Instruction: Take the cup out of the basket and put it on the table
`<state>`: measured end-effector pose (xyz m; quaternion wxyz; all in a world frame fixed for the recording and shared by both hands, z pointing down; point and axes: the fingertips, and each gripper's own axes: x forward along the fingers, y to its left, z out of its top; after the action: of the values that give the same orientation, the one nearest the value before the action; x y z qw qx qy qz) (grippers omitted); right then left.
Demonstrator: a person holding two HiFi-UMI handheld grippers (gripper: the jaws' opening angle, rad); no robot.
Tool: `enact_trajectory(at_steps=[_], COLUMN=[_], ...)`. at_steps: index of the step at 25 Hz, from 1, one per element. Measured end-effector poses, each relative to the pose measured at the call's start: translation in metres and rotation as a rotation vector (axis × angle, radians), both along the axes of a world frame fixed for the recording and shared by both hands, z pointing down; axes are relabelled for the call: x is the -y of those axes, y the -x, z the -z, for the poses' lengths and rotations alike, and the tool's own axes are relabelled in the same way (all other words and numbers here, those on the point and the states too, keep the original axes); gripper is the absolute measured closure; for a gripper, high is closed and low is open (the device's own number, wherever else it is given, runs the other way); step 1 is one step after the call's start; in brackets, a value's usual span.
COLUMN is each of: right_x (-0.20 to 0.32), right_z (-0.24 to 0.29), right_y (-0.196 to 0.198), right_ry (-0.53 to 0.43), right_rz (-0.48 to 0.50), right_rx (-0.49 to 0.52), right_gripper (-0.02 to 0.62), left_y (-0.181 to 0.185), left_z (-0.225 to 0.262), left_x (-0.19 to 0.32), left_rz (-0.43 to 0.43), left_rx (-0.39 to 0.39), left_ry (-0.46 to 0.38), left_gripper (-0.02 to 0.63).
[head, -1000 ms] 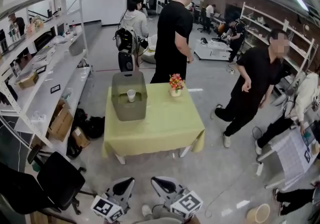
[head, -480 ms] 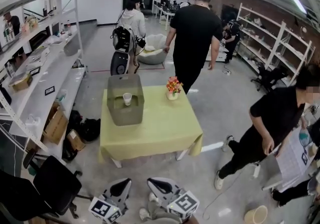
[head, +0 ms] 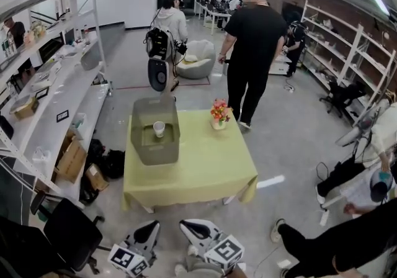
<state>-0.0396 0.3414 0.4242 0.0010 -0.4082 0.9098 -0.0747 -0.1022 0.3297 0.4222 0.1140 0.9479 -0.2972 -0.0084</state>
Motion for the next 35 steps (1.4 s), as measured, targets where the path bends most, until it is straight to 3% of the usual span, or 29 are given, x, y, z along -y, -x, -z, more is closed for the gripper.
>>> enact_trajectory(at_steps=[18,35], right_x=[0.084,0.152], right_z=[0.012,0.002], right_y=[-0.069,-0.061], right_ry=[-0.027,-0.035], right_rz=[0.045,0.061], right_rx=[0.039,0.035], right_gripper=[0.588,0.588], left_y=[-0.055,-0.047], left_z=[0.01,0.002], left_x=[0.078,0.144], left_rz=[0.093,0.11], left_rx=[0.039,0.052], left_ry=[-0.017,-0.032], left_gripper=[0.597,0.597])
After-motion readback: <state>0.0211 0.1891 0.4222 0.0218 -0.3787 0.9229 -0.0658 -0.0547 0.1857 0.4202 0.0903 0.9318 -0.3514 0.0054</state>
